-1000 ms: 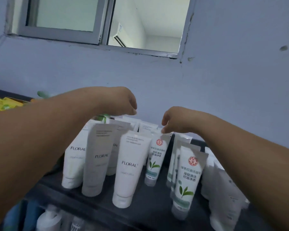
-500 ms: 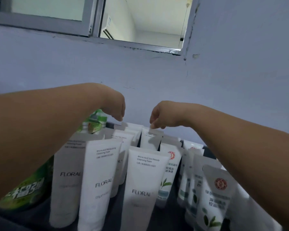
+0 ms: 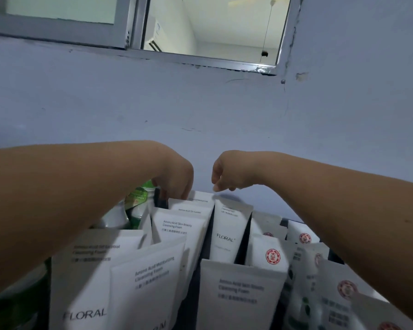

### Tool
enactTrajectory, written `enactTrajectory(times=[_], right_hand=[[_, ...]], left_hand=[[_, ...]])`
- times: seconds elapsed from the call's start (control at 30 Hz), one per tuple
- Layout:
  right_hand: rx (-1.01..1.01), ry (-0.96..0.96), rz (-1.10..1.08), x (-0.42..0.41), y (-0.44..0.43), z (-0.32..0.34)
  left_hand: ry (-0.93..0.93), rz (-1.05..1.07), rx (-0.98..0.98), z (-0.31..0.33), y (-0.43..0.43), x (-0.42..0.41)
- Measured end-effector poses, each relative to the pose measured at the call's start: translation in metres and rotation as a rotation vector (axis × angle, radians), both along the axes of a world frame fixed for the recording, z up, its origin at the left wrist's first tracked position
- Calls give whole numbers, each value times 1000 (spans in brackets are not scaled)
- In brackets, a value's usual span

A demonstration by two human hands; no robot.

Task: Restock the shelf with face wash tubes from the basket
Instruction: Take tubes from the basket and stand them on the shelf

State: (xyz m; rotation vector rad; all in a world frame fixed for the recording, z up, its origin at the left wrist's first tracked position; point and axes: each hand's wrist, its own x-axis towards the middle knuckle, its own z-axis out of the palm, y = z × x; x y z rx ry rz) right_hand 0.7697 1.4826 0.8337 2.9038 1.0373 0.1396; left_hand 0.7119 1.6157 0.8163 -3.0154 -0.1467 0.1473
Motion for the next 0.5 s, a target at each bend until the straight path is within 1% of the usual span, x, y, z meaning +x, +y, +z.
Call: enactTrajectory(times=[0.07, 0.27, 0.3, 0.37, 0.43, 0.5], right_hand=[[-57, -8, -12, 6, 12, -1], [-181, -27, -21, 20, 36, -11], [-185, -25, -18, 22, 37, -13], [-220, -40, -7, 23, 40, -19], [-271, -74, 6, 24, 42, -23], [-269, -84, 39, 25, 44, -23]], left_hand=[[25, 12, -62, 1, 0, 1], [57, 31, -333, 8, 5, -1], [71, 16, -340, 6, 6, -2], [80, -30, -277, 1, 9, -4], [30, -69, -204, -4, 11, -1], [-32, -98, -177, -6, 14, 1]])
